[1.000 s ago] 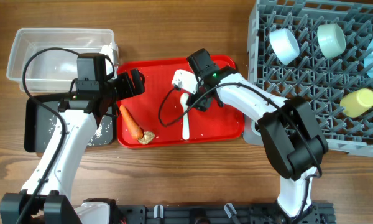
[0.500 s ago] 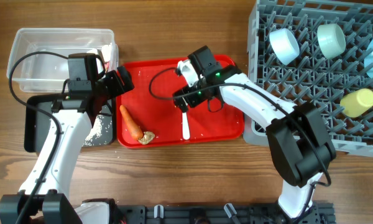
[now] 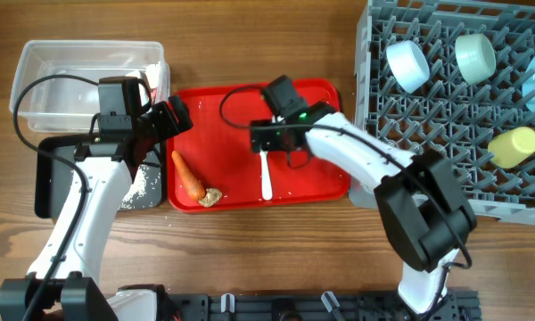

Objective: Sort waste into correct bins and load items into the dishwasher rack
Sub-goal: 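Grasp the white spoon with the right gripper and lift, then carry the white spoon to the dish rack and release it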

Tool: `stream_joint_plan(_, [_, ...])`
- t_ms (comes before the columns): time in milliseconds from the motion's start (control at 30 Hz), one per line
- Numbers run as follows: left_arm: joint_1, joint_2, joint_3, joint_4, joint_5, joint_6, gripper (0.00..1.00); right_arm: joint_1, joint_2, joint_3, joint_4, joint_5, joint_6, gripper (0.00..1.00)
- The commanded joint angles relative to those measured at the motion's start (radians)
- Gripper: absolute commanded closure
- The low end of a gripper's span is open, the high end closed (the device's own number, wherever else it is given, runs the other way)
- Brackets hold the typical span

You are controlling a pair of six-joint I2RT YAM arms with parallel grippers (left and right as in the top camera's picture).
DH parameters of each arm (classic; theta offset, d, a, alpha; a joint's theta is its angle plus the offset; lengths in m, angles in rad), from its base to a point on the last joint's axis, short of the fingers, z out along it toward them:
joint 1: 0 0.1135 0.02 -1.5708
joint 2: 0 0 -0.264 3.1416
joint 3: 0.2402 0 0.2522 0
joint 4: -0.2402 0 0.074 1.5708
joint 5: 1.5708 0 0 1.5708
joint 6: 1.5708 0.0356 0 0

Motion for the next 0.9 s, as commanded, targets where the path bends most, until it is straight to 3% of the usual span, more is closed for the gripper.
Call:
stream_joint_plan(0, [0.004,-0.016,0.002,-0.002,-0.030,-0.013,0.00,0.056,0.032,-0.005,0.018,0.125,-0.001,0.05])
stream_joint_plan(233, [0.005,-0.016,0.002,-0.026,-0.128,-0.017,0.00,0.067,0.036,-0.005,0.026,0.158,-0.048,0.14])
stream_joint_plan(567, [0.098,-0.016,0.002,-0.035,-0.109,-0.092,0.00,0.074,0.102,-0.005,0.022,0.165,-0.114,0.18])
stream_joint_plan(867, [0.102,-0.016,0.002,-0.041,-0.102,-0.092,0.00,0.074,0.107,-0.005,-0.011,0.233,-0.101,0.47])
